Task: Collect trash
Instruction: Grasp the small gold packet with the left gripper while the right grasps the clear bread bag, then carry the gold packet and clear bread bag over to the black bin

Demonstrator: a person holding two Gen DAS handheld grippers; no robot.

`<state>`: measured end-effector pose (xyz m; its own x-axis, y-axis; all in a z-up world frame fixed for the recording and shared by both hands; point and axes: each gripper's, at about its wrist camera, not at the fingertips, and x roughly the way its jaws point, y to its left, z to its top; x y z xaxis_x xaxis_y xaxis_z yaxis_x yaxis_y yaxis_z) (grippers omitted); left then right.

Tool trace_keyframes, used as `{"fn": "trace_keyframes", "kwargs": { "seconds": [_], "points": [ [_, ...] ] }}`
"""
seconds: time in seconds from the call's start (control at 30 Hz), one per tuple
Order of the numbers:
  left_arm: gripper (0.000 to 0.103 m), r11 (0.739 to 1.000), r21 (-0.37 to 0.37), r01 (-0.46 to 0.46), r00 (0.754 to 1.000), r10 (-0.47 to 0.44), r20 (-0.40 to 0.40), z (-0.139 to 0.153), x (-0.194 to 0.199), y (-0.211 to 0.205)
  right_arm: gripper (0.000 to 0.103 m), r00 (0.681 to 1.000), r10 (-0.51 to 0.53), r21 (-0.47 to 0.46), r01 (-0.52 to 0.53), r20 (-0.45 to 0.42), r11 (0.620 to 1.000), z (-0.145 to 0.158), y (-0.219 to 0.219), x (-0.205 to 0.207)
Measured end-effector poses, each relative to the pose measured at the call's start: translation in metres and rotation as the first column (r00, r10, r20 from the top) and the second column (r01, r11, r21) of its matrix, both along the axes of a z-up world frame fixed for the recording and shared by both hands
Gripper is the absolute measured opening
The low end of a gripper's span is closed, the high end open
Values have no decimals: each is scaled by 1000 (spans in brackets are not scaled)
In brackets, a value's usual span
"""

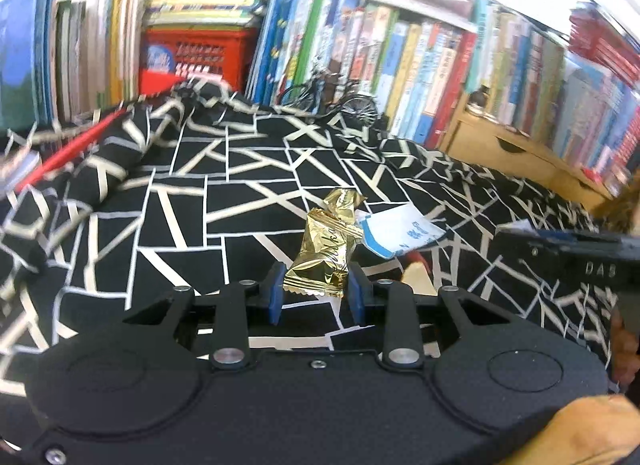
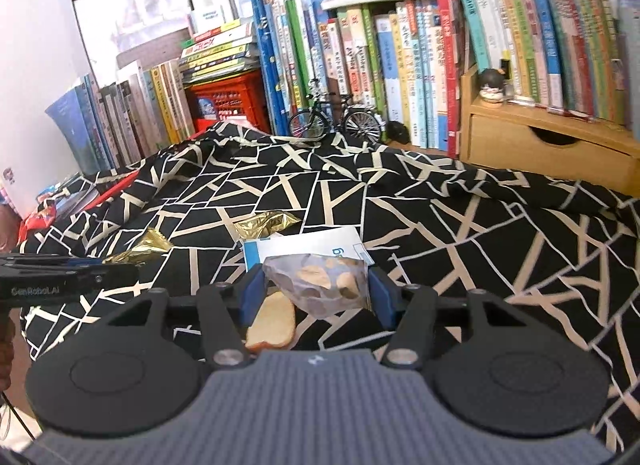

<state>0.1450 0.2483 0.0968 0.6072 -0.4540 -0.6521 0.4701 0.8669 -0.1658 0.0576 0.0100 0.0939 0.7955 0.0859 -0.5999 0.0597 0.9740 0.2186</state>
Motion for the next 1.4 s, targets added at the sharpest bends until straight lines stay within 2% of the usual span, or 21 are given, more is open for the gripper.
{"fn": "trace_keyframes", "kwargs": {
  "seconds": [0.27, 0.57, 0.73, 0.87, 0.97, 1.23, 1.4],
  "points": [
    [30, 994, 13, 105, 993, -105, 46, 15, -22, 30, 59, 996, -78, -7, 78, 36, 997, 26, 30, -37],
    [30, 991, 1, 136, 983, -135, 126, 35, -37, 82, 59, 988, -137, -26, 139, 73, 990, 45, 81, -55],
    [30, 990, -21, 136, 983, -132, 129, 40, -42, 112, 59, 983, -161, -1, 162, 90, 987, 53, 106, -62],
    [30, 990, -44, 133, 982, -125, 141, 42, -51, 142, 59, 981, -171, -20, 174, 86, 985, 57, 131, -67],
    [30, 990, -28, 139, 980, -134, 149, 44, -56, 165, 59, 981, -169, -25, 172, 97, 985, 61, 150, -74],
    [30, 992, -58, 108, 983, -98, 154, 46, -64, 237, 59, 979, -176, -46, 182, 103, 982, 68, 200, -86],
    [30, 995, -50, 81, 987, -73, 141, 45, -69, 278, 59, 979, -181, -49, 186, 98, 981, 72, 230, -93]
  ]
}}
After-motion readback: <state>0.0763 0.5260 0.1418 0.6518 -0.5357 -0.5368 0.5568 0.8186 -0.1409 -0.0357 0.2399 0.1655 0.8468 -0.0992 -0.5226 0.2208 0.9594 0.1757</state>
